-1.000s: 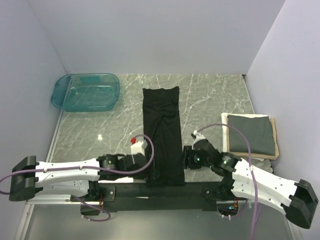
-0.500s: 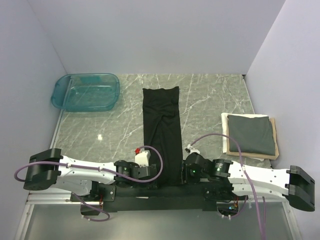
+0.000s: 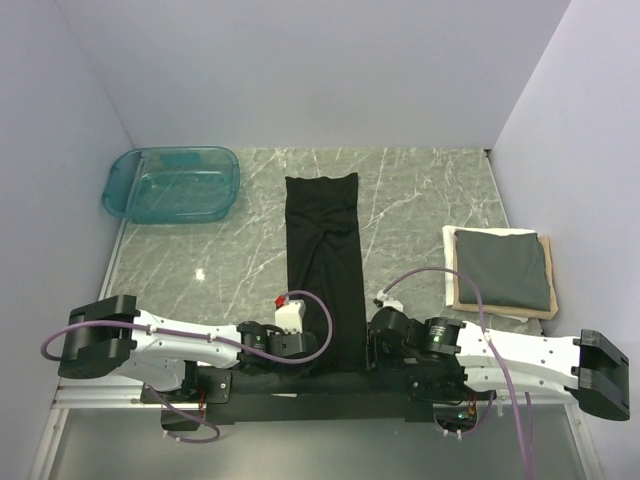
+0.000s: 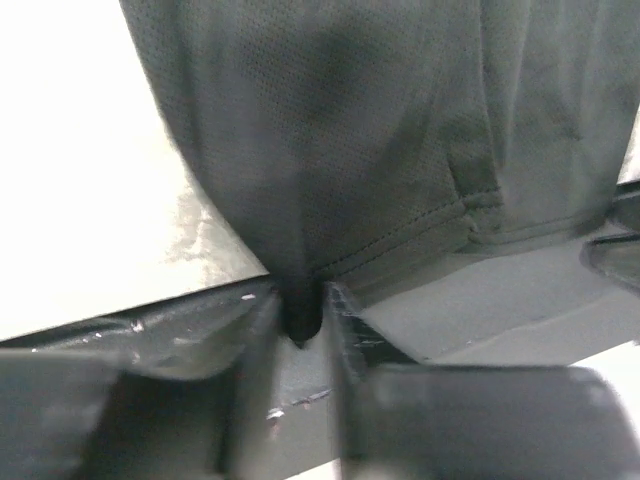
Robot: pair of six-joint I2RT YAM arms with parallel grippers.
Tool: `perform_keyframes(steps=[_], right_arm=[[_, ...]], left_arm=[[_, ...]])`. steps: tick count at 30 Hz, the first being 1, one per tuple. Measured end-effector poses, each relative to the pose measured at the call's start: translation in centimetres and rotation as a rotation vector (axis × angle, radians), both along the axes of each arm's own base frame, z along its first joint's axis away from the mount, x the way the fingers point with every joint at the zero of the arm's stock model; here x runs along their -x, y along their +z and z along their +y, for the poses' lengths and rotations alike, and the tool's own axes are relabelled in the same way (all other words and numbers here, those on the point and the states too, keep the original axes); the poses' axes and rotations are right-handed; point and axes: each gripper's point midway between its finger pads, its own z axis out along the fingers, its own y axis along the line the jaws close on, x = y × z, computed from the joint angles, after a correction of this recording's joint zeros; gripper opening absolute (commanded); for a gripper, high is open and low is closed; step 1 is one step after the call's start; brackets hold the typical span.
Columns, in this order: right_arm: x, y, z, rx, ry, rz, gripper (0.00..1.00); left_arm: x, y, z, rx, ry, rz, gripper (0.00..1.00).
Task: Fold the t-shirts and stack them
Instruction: Fold the tshirt
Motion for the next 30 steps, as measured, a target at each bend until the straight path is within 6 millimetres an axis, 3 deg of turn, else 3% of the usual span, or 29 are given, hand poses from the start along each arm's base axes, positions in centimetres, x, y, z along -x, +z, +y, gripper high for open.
perform_keyframes(steps=[3, 11, 14, 18, 22, 30], right_arm=[[-0.1, 0.3, -0.6, 0.016, -0.009, -0.011, 0.50], [0.3, 0.0, -0.5, 0.028, 0.010, 0.011, 0.48], [0.6, -0.5, -0.1, 0.034, 0.028, 0.033, 0.22], [0.9, -0.9, 0.1, 0.041, 0.035, 0.059, 0.00], [1.3, -0.9, 0.0, 0.029, 0.043, 0.066, 0.00], [3.3, 1.7, 1.3, -0.111, 0.086, 0.093, 0.00]], left_arm=[[-0.1, -0.2, 0.0, -0.007, 0.005, 0.000, 0.01], [0.0, -0.1, -0.1, 0.006, -0.002, 0.005, 0.01], [0.1, -0.2, -0.2, 0.020, -0.003, 0.007, 0.01], [0.2, -0.1, -0.3, 0.036, -0.005, 0.010, 0.01], [0.8, 0.0, -0.1, 0.037, -0.015, 0.023, 0.01], [3.7, 0.4, 0.8, 0.032, -0.088, 0.075, 0.01]])
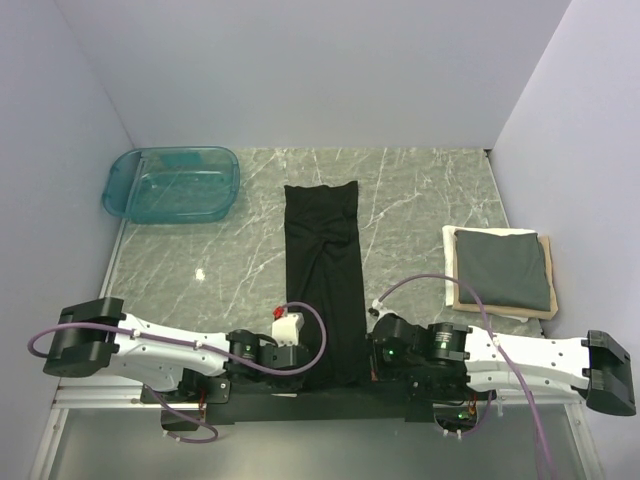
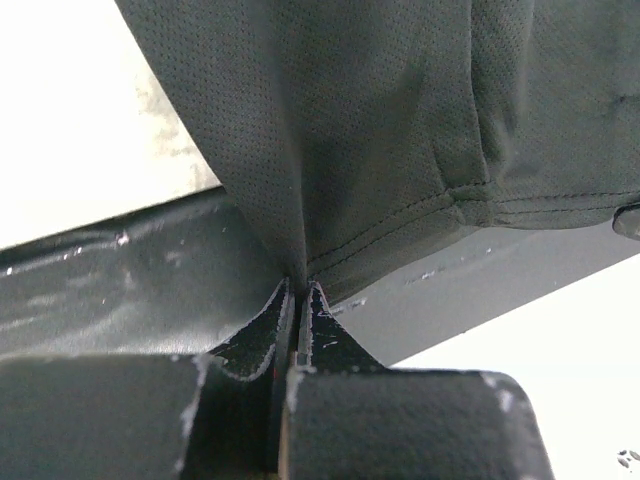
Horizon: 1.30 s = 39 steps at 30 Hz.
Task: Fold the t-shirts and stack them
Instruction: Fold the tshirt
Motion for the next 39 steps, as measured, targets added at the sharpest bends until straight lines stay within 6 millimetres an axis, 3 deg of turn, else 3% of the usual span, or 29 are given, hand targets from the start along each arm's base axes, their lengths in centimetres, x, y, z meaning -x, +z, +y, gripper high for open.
perform_keyframes(steps=[7, 10, 16, 22, 28, 32, 39], right_arm=[[-0.3, -0.1, -1.0, 0.062, -0.022, -0.021, 0.00], [-1.5, 1.0, -0.5, 0.075, -0.035, -0.063, 0.00], [-6.4, 4.0, 0.9, 0.079, -0.106, -0.188, 0.00], [-13.6, 7.3, 1.2, 0.090, -0.214, -0.329, 0.00], [-19.4, 10.2, 1.9, 0.108, -0.254, -0.432, 0.00], [-22.2, 10.3, 1.9, 0.148, -0.270, -0.446, 0.00], [-25.8, 8.4, 1.3, 0.232, -0.283, -0.412, 0.00]], left_arm=[[-0.2, 1.8, 0.2, 0.054, 0.030, -0.002, 0.01], [-1.6, 3.2, -0.2, 0.107, 0.059, -0.023, 0.01], [-8.9, 6.1, -0.4, 0.144, 0.189, -0.152, 0.01], [-15.4, 9.9, -1.3, 0.186, 0.243, -0.290, 0.01], [-21.2, 10.4, -0.6, 0.112, 0.307, -0.360, 0.01], [-24.1, 10.3, 0.0, 0.078, 0.326, -0.384, 0.01], [-27.9, 8.9, 0.9, 0.029, 0.353, -0.373, 0.01]])
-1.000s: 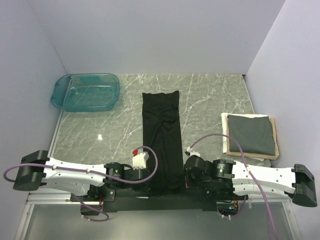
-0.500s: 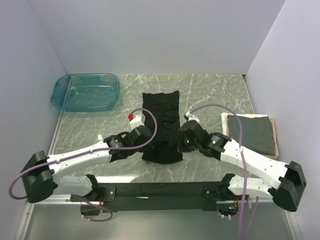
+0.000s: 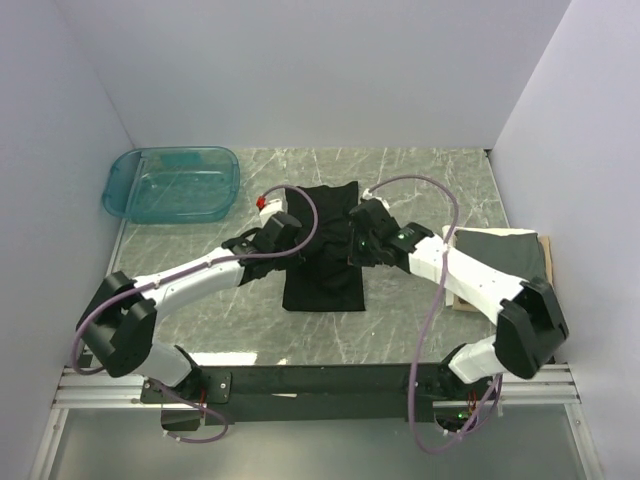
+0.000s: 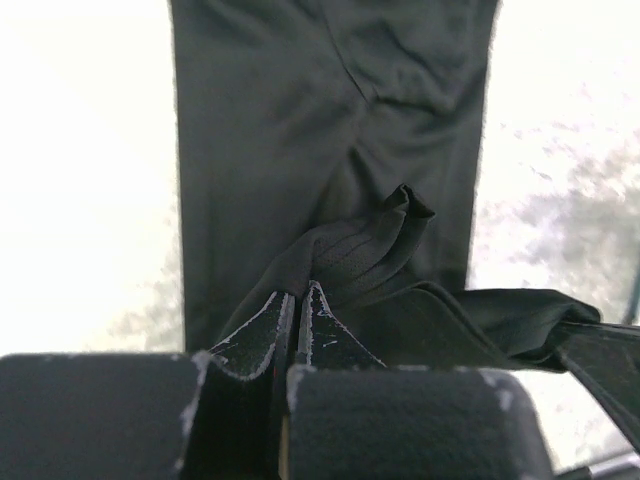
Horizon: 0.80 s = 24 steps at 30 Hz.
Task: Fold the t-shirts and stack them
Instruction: Fold the tshirt
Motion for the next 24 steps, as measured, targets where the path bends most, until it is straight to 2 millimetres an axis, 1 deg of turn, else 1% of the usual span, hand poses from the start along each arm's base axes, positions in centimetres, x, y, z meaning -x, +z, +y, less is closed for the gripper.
perform_keyframes(steps=[5, 13, 16, 17, 19, 20, 21, 22, 23, 24], right_arm=[[-2.5, -1.0, -0.3, 0.035, -0.031, 0.020, 0.00], [-5.4, -2.7, -0.9, 0.071, -0.068, 0.053, 0.00], [-6.3, -3.6, -1.1, 0.082, -0.083, 0.070, 0.13], [-6.6, -4.0, -1.1, 0.087, -0.085, 0.077, 0.24], [-7.4, -4.5, -1.1, 0.092, -0.084, 0.082, 0.37], [-7.7, -4.7, -1.1, 0.096, -0.082, 0.083, 0.48], [-8.1, -4.9, -1.0, 0.097, -0.083, 0.085, 0.57], [-8.4, -4.9, -1.0, 0.101, -0.081, 0.083, 0.60], [-8.7, -4.8, -0.9, 0.101, -0.082, 0.080, 0.74], [-9.0, -4.6, -0.8, 0.099, -0.082, 0.073, 0.76]], left_arm=[[-1.9, -1.0, 0.6, -0.024, 0.014, 0.015, 0.01], [-4.5, -2.6, 0.7, -0.040, 0.010, 0.042, 0.02], [-5.2, -3.3, 0.9, -0.050, 0.010, 0.055, 0.13], [-5.4, -3.6, 0.9, -0.056, 0.008, 0.060, 0.18], [-5.8, -3.9, 0.9, -0.064, 0.006, 0.066, 0.31], [-6.0, -4.1, 0.9, -0.066, 0.006, 0.068, 0.46], [-6.1, -4.1, 0.9, -0.070, 0.002, 0.068, 0.52], [-6.3, -4.2, 0.9, -0.072, 0.003, 0.069, 0.60], [-6.4, -4.1, 1.0, -0.073, 0.003, 0.067, 0.92], [-6.6, -4.0, 1.0, -0.073, 0.004, 0.063, 0.92]])
